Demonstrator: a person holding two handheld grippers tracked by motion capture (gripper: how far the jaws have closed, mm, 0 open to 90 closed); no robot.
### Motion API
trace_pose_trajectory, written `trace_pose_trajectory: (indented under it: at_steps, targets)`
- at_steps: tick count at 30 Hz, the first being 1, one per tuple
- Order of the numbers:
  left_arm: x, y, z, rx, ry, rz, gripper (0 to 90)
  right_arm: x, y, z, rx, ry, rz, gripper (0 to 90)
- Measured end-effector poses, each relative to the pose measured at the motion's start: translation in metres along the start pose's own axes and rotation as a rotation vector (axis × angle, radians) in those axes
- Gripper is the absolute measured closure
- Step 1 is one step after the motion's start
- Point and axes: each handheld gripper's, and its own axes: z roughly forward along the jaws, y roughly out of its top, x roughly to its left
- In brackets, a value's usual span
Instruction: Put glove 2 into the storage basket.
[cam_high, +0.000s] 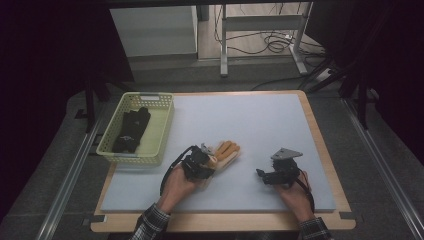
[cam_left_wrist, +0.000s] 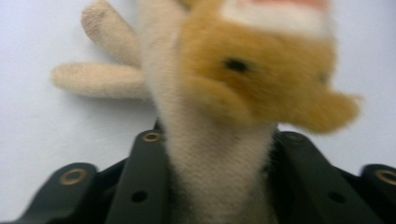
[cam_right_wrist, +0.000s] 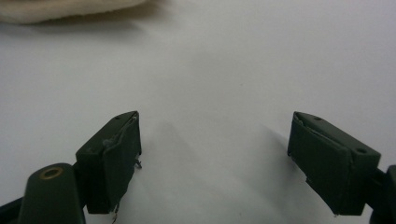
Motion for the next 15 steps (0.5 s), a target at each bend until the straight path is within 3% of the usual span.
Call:
trace_pose_trajectory:
  at_steps: [6,11,15]
  targets:
    - [0.009,0.006,-0.016,-0.038,0.014,-0.012,71.7,0.0,0.0,0.0,0.001,0.002,0.002,17.1]
    - [0.019,0.014,-0.036,-0.056,0.05,-0.013,71.1,0.0,0.0,0.0,0.001,0.002,0.001,17.1]
    - [0.029,0.02,-0.051,-0.053,0.072,-0.025,71.0,0.0,0.0,0.0,0.001,0.003,0.002,17.1]
